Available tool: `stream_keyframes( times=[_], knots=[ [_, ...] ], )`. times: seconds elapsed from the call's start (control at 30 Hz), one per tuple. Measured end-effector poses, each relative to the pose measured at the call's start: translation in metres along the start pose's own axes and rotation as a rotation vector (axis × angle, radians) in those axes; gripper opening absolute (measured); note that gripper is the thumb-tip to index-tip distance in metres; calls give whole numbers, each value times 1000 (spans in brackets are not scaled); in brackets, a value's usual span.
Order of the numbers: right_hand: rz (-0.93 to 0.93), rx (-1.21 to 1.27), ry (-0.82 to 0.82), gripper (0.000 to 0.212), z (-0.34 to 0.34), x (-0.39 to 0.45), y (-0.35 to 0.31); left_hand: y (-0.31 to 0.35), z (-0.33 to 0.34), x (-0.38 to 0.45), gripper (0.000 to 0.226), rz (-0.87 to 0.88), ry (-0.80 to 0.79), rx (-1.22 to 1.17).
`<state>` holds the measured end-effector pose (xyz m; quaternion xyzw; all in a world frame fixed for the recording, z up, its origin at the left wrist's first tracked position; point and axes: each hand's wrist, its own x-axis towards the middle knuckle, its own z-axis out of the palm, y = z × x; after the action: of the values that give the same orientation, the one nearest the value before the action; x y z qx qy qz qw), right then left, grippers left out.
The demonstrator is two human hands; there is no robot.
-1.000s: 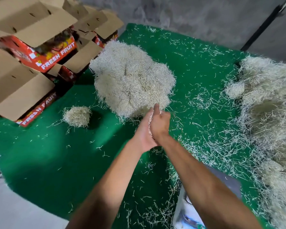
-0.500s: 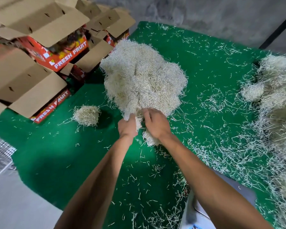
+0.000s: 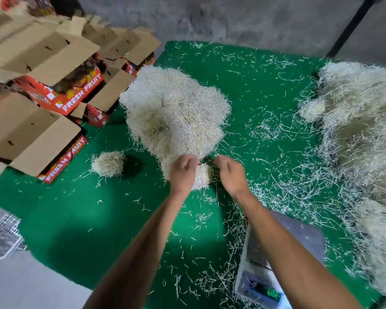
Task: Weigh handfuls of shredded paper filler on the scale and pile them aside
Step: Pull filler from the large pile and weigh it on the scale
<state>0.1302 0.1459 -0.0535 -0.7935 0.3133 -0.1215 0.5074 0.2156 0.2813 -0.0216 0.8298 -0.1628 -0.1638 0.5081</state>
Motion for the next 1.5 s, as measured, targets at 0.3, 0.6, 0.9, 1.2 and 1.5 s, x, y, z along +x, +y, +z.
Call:
stream_keyframes(
  times=[0.3,0.6,0.9,1.2,1.5],
  knots=[
    [79,-413,210,37,-149,-81,84,71,155,-71,23,-47,-370,-256],
    [663,-841,183,73,-298,-191,221,111,324,-150,30,-62,-699,24],
    [165,-119,479,53,-307,-176,189,148,382,-179,62,-576,-860,-287],
    [79,-497,395,77,-312,-160,193,178,353,-135,30,105,-655,-45],
    [203,-729,407,41,-356,-120,179,218,361,-112,38,291,-943,622]
  ],
)
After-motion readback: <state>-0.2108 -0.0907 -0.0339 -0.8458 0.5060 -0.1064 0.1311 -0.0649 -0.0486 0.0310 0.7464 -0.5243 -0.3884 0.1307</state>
